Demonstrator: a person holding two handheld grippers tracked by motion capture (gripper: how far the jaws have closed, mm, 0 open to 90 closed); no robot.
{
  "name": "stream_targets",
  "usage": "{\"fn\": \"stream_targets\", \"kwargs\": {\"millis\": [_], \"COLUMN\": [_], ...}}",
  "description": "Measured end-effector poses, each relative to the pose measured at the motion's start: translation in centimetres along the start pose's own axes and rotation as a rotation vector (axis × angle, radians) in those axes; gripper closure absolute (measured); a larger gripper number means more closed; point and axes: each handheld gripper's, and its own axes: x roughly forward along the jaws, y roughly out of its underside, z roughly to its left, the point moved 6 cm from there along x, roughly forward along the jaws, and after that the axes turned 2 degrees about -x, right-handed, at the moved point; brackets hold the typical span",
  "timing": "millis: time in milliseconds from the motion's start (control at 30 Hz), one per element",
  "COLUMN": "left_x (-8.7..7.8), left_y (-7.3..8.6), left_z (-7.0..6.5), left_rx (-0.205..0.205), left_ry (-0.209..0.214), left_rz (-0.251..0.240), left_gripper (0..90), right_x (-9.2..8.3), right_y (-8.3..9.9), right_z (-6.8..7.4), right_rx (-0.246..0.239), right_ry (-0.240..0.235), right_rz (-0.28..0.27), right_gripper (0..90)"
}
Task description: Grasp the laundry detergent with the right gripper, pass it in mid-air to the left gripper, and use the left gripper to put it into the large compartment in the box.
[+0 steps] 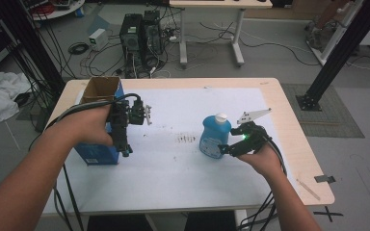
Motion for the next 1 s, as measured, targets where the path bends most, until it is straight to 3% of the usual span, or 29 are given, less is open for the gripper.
{"fn": "stream_targets", "kwargs": {"millis": [367, 767, 1000], "left_x": [0.2, 0.4, 0.5], "left_y": [0.1, -0.2, -0.4], "left_z": [0.0, 0.0, 0.1], "left_rx": [-0.001, 0.001, 0.002], "left_ry": [-0.006, -0.003, -0.002], "left_rz": [-0.004, -0.001, 0.006], "left_gripper": [1.7, 1.7, 1.7], "right_x": [1.8, 3.2, 3.9], "right_y": [0.4, 0.9, 0.7], "right_z": [0.0, 0.1, 0.3], "right_rx": [-0.001, 0.002, -0.008], "right_ry": [-0.004, -0.008, -0.007], "right_rz": [-0.008, -0.058, -0.117], "right_gripper": [11.6, 11.6, 11.7]}}
